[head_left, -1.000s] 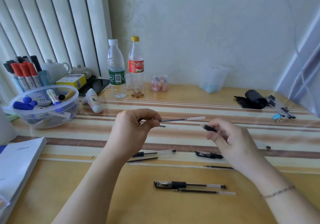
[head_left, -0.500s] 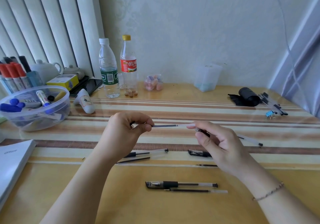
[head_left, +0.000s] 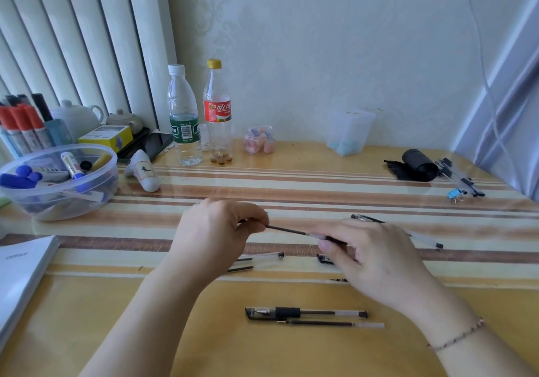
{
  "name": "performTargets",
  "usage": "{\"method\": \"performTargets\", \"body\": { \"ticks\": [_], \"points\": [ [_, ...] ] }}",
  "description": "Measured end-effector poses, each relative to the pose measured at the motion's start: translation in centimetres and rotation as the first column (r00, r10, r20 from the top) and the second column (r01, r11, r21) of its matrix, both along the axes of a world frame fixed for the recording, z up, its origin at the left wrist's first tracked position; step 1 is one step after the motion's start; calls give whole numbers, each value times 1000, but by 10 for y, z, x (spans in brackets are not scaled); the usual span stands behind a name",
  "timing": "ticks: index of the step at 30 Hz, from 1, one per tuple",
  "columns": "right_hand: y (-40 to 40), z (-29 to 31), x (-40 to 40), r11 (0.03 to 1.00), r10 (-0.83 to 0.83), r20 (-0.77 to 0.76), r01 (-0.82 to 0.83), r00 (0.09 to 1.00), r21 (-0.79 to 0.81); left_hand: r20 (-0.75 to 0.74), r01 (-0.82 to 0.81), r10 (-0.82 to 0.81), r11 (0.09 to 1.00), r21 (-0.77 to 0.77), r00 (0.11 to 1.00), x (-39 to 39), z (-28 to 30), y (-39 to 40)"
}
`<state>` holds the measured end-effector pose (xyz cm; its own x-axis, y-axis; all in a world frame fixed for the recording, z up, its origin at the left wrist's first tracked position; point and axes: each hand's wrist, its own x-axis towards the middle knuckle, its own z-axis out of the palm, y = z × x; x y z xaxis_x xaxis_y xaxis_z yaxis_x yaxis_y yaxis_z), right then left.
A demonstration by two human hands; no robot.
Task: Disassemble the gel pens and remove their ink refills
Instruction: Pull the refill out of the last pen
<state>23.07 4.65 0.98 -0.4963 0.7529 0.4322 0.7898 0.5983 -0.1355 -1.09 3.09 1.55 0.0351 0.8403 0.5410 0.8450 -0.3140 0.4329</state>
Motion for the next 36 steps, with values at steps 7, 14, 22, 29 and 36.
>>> {"method": "performTargets", "body": {
  "ticks": [7, 14, 22, 29, 36],
  "points": [
    [-2, -4, -10, 978, -16, -419, -72, 908, -194, 450, 57, -141, 979, 196, 882, 5, 8, -1],
    [-3, -1, -12, 898, -83, -825, -317, 559, -305, 737, 173, -164, 983, 65, 656, 10, 13, -2],
    [-9, -9, -19, 976, 132, -478, -199, 868, -92, 828, 347, -235, 936, 52, 509, 26, 11, -6],
    [-13, -6, -20, 981, 131, -399, -176, 907, -78, 810, 396, -258, 918, 35, 527, 27, 13, -7],
    [-14, -1, -18, 992, 121, -315, -124, 941, 11, 589, 345, -279, 939, 0, 758, 29, 9, -8]
  ]
}}
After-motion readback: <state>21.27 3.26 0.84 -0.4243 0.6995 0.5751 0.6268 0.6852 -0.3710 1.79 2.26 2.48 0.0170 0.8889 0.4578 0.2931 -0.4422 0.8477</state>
